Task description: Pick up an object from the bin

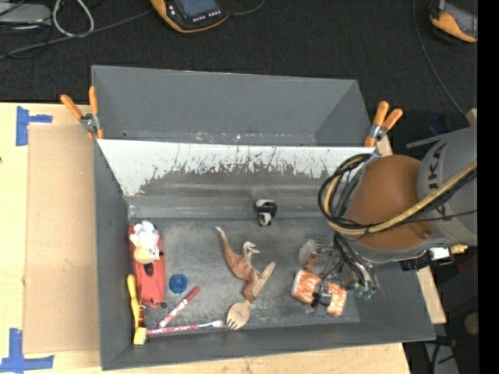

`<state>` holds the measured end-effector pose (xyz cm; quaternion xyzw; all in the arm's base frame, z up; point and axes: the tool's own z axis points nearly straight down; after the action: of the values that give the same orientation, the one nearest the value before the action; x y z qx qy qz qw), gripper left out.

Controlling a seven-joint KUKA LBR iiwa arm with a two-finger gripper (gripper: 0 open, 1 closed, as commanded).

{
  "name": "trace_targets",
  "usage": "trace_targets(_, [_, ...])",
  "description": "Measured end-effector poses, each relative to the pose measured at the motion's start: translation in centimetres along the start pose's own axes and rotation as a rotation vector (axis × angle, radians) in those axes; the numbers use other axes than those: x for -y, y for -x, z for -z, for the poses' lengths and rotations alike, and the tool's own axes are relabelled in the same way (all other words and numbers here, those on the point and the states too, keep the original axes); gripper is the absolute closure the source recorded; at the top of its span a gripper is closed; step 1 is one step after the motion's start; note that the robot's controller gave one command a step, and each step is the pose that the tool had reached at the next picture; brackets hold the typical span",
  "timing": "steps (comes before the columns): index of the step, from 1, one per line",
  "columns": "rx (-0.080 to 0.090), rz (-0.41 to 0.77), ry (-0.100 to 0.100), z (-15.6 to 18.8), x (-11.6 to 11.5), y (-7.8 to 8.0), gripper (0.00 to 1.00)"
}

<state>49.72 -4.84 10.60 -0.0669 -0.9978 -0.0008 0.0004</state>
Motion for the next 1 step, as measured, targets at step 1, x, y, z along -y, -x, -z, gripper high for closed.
trace_targets(1, [0.001,0.208,0.000,-1.37,0.71,0.88,0.00])
